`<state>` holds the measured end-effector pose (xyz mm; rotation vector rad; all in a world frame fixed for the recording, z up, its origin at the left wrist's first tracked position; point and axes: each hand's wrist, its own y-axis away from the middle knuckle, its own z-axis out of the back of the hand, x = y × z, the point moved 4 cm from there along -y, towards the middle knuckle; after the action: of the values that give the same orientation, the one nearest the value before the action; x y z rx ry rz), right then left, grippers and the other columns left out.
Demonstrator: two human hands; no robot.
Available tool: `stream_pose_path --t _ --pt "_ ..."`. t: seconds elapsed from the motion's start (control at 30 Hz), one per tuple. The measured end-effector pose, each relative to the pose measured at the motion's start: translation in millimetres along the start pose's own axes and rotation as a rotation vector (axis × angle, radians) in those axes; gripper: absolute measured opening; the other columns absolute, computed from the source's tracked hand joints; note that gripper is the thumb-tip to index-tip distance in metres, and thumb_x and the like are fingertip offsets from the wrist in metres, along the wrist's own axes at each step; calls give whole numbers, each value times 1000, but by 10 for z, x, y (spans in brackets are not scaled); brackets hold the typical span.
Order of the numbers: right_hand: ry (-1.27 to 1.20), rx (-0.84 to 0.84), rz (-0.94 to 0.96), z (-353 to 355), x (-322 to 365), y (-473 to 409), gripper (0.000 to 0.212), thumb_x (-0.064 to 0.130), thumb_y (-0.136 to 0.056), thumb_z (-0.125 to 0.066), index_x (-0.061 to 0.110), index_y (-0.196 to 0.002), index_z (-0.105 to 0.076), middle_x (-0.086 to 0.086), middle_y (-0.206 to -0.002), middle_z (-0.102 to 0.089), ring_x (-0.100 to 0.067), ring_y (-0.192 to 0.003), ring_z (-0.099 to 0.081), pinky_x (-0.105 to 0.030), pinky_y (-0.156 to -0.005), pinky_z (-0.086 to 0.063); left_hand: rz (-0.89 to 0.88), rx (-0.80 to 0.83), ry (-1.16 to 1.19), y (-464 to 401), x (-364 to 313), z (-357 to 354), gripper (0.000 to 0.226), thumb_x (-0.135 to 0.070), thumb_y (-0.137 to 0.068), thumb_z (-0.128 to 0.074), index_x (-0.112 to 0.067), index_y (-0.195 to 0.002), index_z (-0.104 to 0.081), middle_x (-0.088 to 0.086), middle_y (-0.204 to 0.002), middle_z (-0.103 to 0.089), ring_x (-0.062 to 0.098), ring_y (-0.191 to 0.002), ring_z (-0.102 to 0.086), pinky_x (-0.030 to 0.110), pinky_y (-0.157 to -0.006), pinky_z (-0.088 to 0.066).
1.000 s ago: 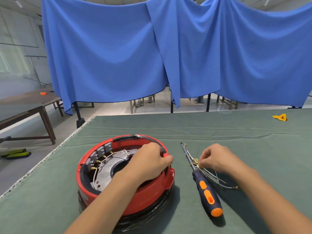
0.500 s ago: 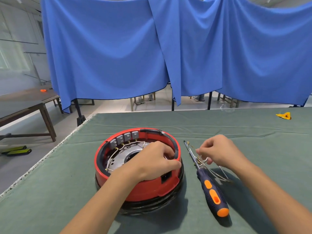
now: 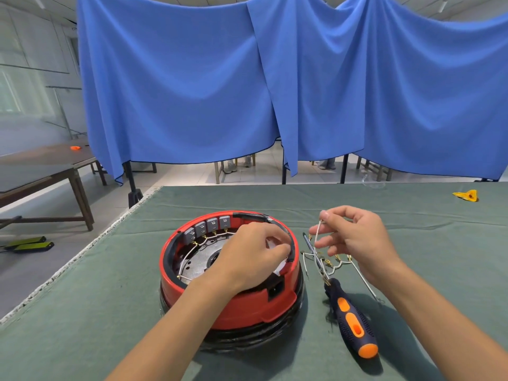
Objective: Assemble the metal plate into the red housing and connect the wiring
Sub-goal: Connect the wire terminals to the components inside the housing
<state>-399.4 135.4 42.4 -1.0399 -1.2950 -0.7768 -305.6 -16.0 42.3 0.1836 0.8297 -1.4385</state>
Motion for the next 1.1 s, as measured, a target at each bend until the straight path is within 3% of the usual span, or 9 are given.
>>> stream_pose_path --t 0.17,0.37,0.5,0.73,1.1 --pt "-162 30 -14 -78 36 51 7 7 -91 -59 5 -84 -60 -14 -75 -74 -22 -63 -72 -22 -47 -53 -55 45 298 17 -107 -14 9 -23 -86 -67 -19 -83 -74 -17 -67 -67 -7 -59 -56 6 -58 -38" --pt "-193 99 7 -243 78 133 7 7 -90 -60 5 -83 -60 -13 -77 -74 -22 -57 -71 -21 -41 -49 -34 56 311 8 -104 -23 15 -10 -85 -66 -8 -71 -71 -16 -49 -57 -4 -43 -47 6 -48 -31" --pt "-125 95 44 -273 81 152 9 15 -90 -62 7 -88 -63 -8 -83 -75 -20 -52 -68 -21 -39 -48 47 61 429 3 -67 -7 21 -9 -89 -61 -4 -72 -71 -5 -53 -63 4 -34 -36 13 -39 -29" --pt "58 87 23 -248 -30 136 6 9 -89 -61 8 -87 -66 -6 -76 -74 -15 -49 -63 -21 -41 -45 258 -29 588 -13 70 56 20 -5 -91 -54 3 -83 -71 3 -59 -65 11 -34 -37 14 -35 -24" --pt "123 188 36 -301 -53 158 13 10 -86 -64 10 -73 -69 -5 -56 -64 -12 -40 -50 -18 -35 -35 223 32 713 10 -7 54 27 -7 -98 -44 0 -85 -67 6 -64 -64 10 -35 -41 16 -33 -24"
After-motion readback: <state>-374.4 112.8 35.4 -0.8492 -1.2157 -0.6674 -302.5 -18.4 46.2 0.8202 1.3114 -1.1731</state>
